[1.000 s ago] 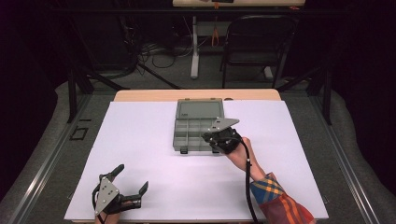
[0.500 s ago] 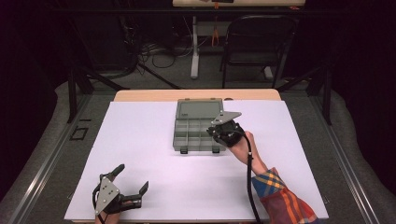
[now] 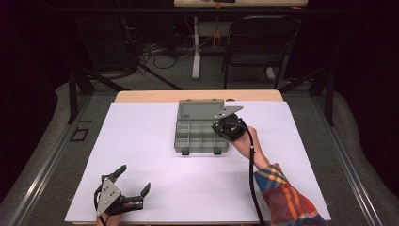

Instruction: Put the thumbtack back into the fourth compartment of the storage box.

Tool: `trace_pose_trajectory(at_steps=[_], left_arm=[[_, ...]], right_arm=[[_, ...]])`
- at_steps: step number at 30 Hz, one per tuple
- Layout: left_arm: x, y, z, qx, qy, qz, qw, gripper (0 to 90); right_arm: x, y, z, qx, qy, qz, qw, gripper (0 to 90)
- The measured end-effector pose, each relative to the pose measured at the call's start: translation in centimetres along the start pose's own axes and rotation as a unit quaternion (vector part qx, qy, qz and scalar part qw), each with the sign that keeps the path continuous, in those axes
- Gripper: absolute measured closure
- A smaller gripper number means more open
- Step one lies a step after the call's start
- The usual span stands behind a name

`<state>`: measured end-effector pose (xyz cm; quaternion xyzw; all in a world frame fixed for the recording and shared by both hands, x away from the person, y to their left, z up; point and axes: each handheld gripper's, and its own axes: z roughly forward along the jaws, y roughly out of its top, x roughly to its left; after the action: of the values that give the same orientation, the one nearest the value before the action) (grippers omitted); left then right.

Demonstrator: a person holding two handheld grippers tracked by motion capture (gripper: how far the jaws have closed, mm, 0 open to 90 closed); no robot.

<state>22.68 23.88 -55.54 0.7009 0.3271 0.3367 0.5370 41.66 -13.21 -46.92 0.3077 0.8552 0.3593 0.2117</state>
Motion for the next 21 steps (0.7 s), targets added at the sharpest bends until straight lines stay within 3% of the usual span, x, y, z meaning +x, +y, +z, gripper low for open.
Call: trace_pose_trajectory(at_steps=[15, 21], left_arm=[[0.0, 0.0, 0.0, 0.001, 0.0, -0.001, 1.0, 0.1], [0.0, 0.0, 0.0, 0.002, 0.0, -0.001, 1.0, 0.3]], right_arm=[[-2.1, -0.6, 3.7, 0.051, -0.024, 0.031, 0.9979, 84.6], [-2.5, -0.9, 4.4, 0.056, -0.017, 0.053, 0.9969, 73.6]])
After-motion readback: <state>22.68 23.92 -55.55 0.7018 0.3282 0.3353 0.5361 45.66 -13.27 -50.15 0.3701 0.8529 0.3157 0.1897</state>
